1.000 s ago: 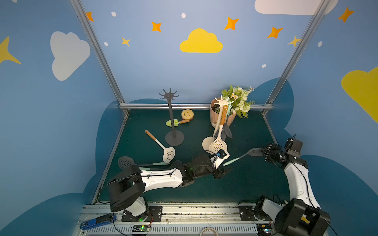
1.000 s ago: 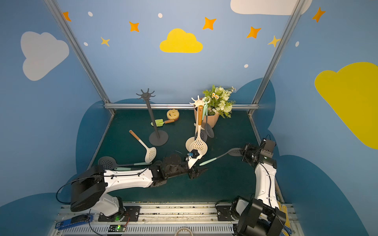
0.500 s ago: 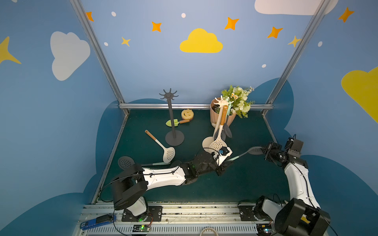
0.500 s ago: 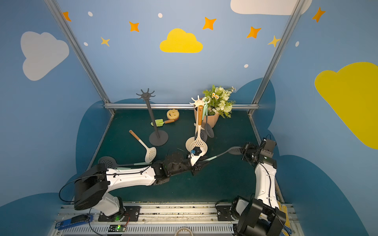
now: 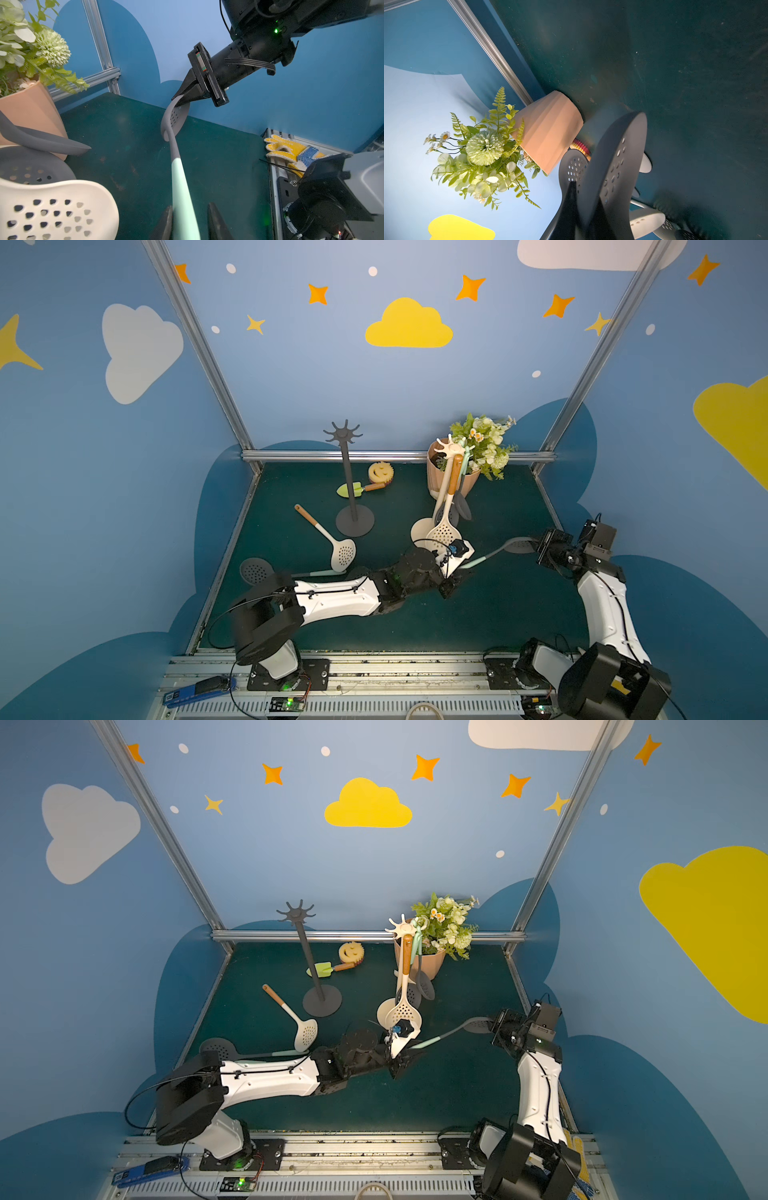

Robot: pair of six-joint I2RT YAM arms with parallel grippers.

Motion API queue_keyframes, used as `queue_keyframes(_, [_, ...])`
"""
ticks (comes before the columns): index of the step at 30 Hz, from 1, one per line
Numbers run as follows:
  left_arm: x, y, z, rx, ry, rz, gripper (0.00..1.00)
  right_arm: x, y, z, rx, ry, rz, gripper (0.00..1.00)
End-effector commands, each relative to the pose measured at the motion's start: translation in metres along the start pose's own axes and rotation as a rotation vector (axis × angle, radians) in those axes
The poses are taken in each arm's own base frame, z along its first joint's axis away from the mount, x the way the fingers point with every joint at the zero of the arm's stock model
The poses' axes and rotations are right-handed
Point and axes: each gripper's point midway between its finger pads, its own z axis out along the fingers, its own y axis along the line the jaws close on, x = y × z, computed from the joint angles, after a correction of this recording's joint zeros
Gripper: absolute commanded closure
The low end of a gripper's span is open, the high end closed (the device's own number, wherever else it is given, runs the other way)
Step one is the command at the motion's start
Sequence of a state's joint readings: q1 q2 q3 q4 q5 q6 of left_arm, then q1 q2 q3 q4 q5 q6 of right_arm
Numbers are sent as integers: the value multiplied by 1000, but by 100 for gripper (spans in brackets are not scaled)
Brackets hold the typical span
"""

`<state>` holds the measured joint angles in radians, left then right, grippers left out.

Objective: Hang the skimmer on the kitchen utensil rack
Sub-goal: Pick up the skimmer from the center of the board.

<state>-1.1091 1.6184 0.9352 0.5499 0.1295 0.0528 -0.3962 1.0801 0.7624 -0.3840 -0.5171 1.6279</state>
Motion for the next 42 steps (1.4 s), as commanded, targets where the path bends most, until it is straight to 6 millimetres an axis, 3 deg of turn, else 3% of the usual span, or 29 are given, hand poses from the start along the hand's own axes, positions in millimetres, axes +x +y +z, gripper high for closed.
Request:
queue_keyframes(1, [-9,-3,3,9,-4,13,73,1,1,-2,-20,9,11,100])
queue_keyframes(5, [-11,-3,3,8,-3,15,80,0,-1,-1,-15,5,10,100])
queue_keyframes(10, [-10,-1,1,-3,13,10,96,-2,-3,-1,-10,-4,1,100])
queue_keyframes(14, [-10,0,-2,-14,23,4,96,-2,-5,0,-9,-7,-13,99])
queue_keyframes(15, [-11,1,-3,-17,25,4,96,-2,-5,0,-9,-5,-19,94])
queue_keyframes(18, [-14,5,-7,-44,46,5,96,0,-2,-2,-18,-1,-72,60])
queue_keyframes(21, [-20,10,-15,-89,80,12,97,4,-2,-10,-4,-18,-201,48])
queue_keyframes(26, [-28,16,-39,-139,116,30,97,16,13,-27,-68,-58,-567,44])
queue_keyframes(30, [-32,19,-64,-144,159,58,96,59,45,-41,-291,-24,-981,43])
queue_keyframes(34, [-38,20,-88,-96,200,19,97,126,61,-58,-536,83,-1370,43])
queue_keyframes(38, [-47,17,-113,-40,227,-23,96,178,50,-74,-627,143,-1754,43])
queue_keyframes(42, [-50,11,-132,9,286,-41,96,199,30,-86,-673,186,-1957,43])
